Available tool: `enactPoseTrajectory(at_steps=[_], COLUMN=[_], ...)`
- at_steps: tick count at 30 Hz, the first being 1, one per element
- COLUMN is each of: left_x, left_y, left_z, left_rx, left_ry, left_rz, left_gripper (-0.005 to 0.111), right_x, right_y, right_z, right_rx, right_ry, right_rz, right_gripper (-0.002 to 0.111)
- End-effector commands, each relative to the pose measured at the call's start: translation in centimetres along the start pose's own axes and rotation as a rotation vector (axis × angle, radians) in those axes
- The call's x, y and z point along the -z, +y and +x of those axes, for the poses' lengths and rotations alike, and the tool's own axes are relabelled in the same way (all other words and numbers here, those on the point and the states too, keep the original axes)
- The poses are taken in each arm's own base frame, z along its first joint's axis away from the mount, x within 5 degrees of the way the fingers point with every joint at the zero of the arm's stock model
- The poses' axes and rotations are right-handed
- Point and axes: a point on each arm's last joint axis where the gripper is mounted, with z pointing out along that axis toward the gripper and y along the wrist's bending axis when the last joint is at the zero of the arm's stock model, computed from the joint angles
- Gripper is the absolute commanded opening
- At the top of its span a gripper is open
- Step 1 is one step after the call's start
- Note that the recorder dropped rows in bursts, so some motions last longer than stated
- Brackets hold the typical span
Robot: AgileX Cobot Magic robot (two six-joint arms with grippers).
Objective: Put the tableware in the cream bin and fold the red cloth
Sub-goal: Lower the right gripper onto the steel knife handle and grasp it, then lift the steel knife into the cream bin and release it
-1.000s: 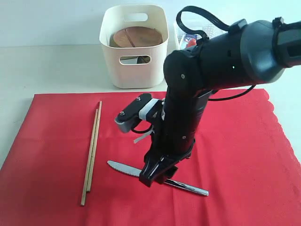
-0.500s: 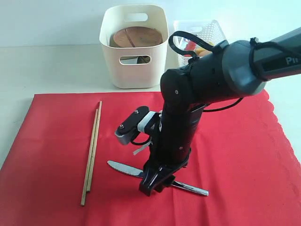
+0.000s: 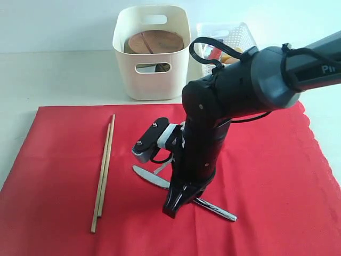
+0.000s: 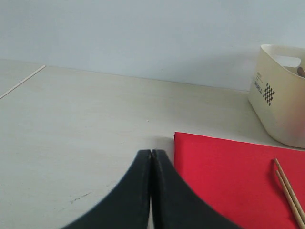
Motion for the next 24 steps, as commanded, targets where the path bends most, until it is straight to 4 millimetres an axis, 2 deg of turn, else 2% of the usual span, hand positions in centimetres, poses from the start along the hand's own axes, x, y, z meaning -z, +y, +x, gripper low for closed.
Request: enactPoseTrajectory(at_steps=[1,3,17,24], left_x=[0.0,0.0,0.0,0.0], left_y=[0.0,0.0,0.0,0.0], left_z=[0.1,0.1,0.1,0.1], left_rx=[0.004,0.004,0.004,0.004], left_ry=[-0.006,-0.006,-0.006,-0.006], left_rz=[0.007,0.007,0.007,0.007], left_gripper=[0.003,0.003,0.003,0.003], right_x=[-1.5,-1.2,3.9,6.6], right_y=[0.0,0.0,0.4,0.4], right_z=[0.4,0.3,-0.3,-0.8], right_rx=[-0.005,-0.005,-0.003,-0.002], right_ry=[0.014,0.005,-0.170,-0.312], right_rz=[0.000,0.002,0.044,0.084], right_gripper=[0.004,0.000,0.000,0.000])
